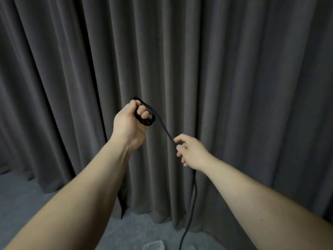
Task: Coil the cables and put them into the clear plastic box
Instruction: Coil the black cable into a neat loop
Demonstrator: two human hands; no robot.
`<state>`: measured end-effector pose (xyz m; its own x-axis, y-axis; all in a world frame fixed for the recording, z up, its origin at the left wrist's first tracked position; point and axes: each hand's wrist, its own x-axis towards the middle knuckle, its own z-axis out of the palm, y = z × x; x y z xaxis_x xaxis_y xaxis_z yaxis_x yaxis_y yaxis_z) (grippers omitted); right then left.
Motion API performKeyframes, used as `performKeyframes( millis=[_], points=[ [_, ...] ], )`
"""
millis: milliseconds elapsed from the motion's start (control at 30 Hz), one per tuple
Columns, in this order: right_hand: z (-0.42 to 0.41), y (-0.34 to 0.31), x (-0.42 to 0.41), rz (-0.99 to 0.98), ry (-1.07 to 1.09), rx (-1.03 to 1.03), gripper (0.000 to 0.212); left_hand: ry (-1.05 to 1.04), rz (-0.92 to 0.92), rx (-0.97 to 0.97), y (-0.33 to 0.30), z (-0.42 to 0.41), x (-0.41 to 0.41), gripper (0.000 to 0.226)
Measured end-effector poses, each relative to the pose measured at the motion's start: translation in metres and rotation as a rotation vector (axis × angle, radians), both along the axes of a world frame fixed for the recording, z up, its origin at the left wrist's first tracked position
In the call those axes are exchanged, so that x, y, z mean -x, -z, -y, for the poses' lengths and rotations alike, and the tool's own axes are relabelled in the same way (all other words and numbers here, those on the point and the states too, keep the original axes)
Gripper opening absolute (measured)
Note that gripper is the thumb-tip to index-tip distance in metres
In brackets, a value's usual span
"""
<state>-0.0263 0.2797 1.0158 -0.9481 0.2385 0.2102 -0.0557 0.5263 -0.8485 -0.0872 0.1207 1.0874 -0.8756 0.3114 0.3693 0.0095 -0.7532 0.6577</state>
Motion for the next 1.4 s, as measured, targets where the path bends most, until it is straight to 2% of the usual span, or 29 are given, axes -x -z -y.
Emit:
performKeyframes(
  millis=[100,167,233,300,367,433,533,633,700,767,833,900,967,1100,1200,1300,1333,1400],
  points=[
    [0.005,-0.025,-0.006,-0.015,-0.103,-0.619,0.037,-0.151,-0.17,0.192,0.01,-0.005,0.005,0.026],
    [0.014,-0.046,-0.013,-0.047,-0.187,-0.787,0.045,-0.235,-0.306,0.406,0.019,-0.005,0.007,0.024],
    [0.02,-0.065,-0.019,-0.136,-0.217,-0.825,0.048,-0.256,-0.403,0.586,0.027,-0.002,0.006,0.022],
    [0.02,-0.077,-0.023,-0.258,-0.231,-0.723,0.042,-0.244,-0.46,0.68,0.033,0.0,0.003,0.02],
    [0.018,-0.081,-0.025,-0.358,-0.229,-0.46,0.03,-0.186,-0.478,0.694,0.036,-0.001,-0.003,0.02],
    [0.016,-0.079,-0.024,-0.444,-0.168,-0.315,0.022,-0.133,-0.461,0.69,0.037,-0.002,-0.008,0.021],
    [0.012,-0.072,-0.019,-0.522,-0.042,-0.243,0.026,-0.06,-0.418,0.664,0.04,-0.005,-0.013,0.025],
    [0.014,-0.068,-0.018,-0.521,-0.021,-0.182,0.025,0.015,-0.332,0.604,0.039,-0.009,-0.021,0.033],
    [0.012,-0.07,-0.019,-0.513,-0.044,-0.126,0.02,0.025,-0.345,0.606,0.038,-0.01,-0.026,0.03],
    [0.006,-0.075,-0.021,-0.428,-0.117,-0.119,0.015,0.017,-0.377,0.63,0.039,-0.009,-0.028,0.025],
    [-0.001,-0.076,-0.022,-0.312,-0.181,-0.184,0.019,-0.009,-0.389,0.674,0.041,-0.008,-0.03,0.03],
    [-0.003,-0.073,-0.021,-0.286,-0.201,-0.142,0.021,-0.046,-0.385,0.687,0.043,-0.009,-0.033,0.033],
    [-0.002,-0.067,-0.02,-0.349,-0.162,-0.03,0.02,-0.063,-0.371,0.661,0.044,-0.009,-0.034,0.034],
    [0.001,-0.059,-0.019,-0.546,-0.036,0.046,0.012,-0.048,-0.375,0.614,0.04,-0.008,-0.033,0.033],
    [0.006,-0.052,-0.016,-0.663,0.011,-0.087,0.009,0.008,-0.315,0.531,0.037,-0.006,-0.035,0.029],
    [0.005,-0.039,-0.014,-0.692,0.019,-0.178,0.019,0.053,-0.249,0.459,0.036,-0.004,-0.04,0.031],
    [0.005,-0.037,-0.014,-0.654,0.013,-0.13,0.022,0.062,-0.236,0.448,0.036,-0.004,-0.042,0.034],
    [0.01,-0.034,-0.013,-0.528,-0.038,0.091,0.025,0.08,-0.25,0.437,0.033,-0.004,-0.045,0.039]
  ],
)
